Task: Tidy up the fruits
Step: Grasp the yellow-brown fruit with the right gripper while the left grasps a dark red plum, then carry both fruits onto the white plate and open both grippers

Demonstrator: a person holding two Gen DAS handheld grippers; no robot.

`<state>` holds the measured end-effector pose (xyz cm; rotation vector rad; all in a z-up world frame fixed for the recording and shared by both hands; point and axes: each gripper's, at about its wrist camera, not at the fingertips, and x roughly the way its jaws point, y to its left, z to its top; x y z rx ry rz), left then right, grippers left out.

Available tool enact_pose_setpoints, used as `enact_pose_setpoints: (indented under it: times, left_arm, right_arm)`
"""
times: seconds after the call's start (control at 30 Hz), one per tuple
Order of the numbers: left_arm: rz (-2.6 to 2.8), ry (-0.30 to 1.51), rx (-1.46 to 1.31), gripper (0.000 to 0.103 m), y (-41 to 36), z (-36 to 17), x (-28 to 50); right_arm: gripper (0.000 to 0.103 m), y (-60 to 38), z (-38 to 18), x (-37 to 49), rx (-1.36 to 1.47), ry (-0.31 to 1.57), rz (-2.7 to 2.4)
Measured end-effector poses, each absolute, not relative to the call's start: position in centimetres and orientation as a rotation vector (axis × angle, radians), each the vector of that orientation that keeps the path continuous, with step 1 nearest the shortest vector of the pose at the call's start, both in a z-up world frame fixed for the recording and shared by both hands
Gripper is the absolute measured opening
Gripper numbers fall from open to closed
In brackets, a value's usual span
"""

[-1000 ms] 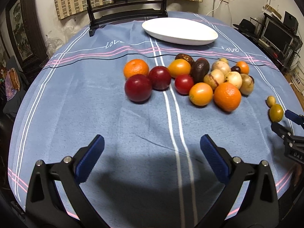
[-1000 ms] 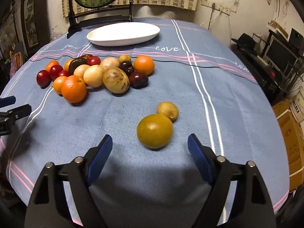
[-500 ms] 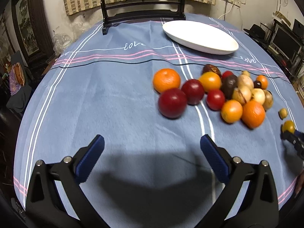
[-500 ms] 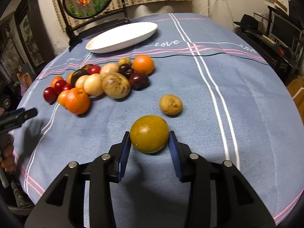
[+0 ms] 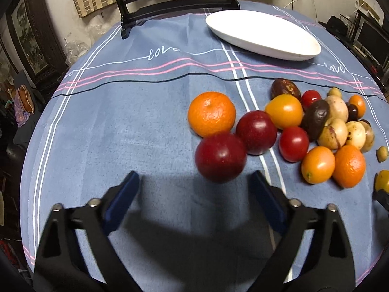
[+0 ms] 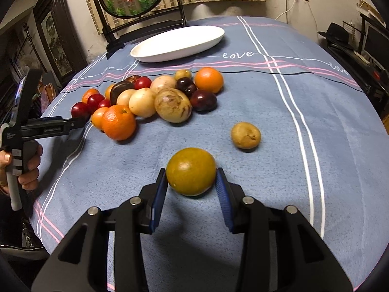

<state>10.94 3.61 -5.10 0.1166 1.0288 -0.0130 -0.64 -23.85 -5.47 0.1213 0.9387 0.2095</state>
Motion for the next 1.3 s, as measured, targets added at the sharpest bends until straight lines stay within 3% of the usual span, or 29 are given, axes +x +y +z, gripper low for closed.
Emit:
enact_pose_setpoints:
  times: [0.13, 0.2, 0.27, 0.57, 0.8, 1.07, 1.3]
  left_arm:
    - [-0.054, 1.053, 0.083, 0.068, 3.6, -5.3, 11.5]
    - [-0.087, 1.045, 0.090, 0.048, 3.1, -5.2, 11.3]
    - [-0.111, 1.041, 0.093, 0.039, 2.6, -5.1, 11.1]
    - [-0.170, 1.001, 0.090, 0.038, 2.6, -3.0, 8.9]
    - [-0.236, 0.933, 0.095, 0.038, 1.7, 1.0, 9.6]
    - [-0.230, 0.894, 0.087, 0.039, -1.3, 4.2, 17.7]
    - [-0.193, 0.992, 0.078, 0.039, -3.3, 1.4, 27.2]
  right_arm:
    - [0.041, -23.6, -5.6, -0.4, 0.115, 0.944, 0.217]
    - [0.041, -23.5, -5.5, -0.4, 0.113, 0.944, 0.221]
    - [0.041, -23.4, -5.5, -0.4, 0.109, 0.946, 0.224]
    - [0.041, -22.7, -4.4, -0.5, 0.085, 0.925, 0.254]
    - [0.041, -21.7, -0.2, 1.5, 0.047, 0.847, 0.306]
    - [0.041, -20.7, 4.6, 10.9, 0.002, 0.777, 0.339]
    - [0.041, -19.3, 2.3, 21.8, -0.057, 0.891, 0.286]
